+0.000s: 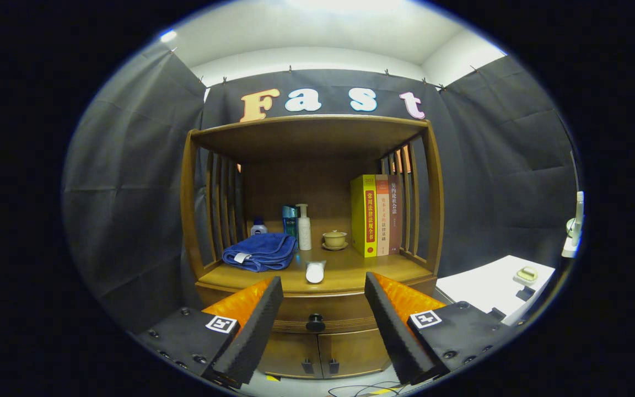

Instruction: Pull open the drawer, take out the items inside it, and place them on the countertop above the cabinet.

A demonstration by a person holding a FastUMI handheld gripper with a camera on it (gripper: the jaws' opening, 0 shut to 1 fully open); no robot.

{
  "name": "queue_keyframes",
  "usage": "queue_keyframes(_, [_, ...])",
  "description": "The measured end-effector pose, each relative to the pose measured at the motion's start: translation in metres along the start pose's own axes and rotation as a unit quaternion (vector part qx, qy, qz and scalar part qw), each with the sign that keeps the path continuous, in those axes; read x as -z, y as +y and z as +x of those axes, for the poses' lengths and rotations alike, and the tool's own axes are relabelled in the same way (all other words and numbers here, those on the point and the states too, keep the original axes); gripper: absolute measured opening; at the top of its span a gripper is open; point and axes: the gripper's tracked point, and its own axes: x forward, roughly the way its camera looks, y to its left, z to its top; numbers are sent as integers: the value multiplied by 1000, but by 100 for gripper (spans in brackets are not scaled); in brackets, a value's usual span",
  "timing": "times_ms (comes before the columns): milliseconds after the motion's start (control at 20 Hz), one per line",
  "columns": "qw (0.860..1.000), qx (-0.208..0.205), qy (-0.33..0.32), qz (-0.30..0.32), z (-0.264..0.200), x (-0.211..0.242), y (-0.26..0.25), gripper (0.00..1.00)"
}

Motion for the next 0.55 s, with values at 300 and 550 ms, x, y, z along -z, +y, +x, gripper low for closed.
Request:
queue_keyframes(300, [1000,-5,-4,0,3,0,4,98])
queue_keyframes(550, [1000,-6,-1,-3,6,6,5,98])
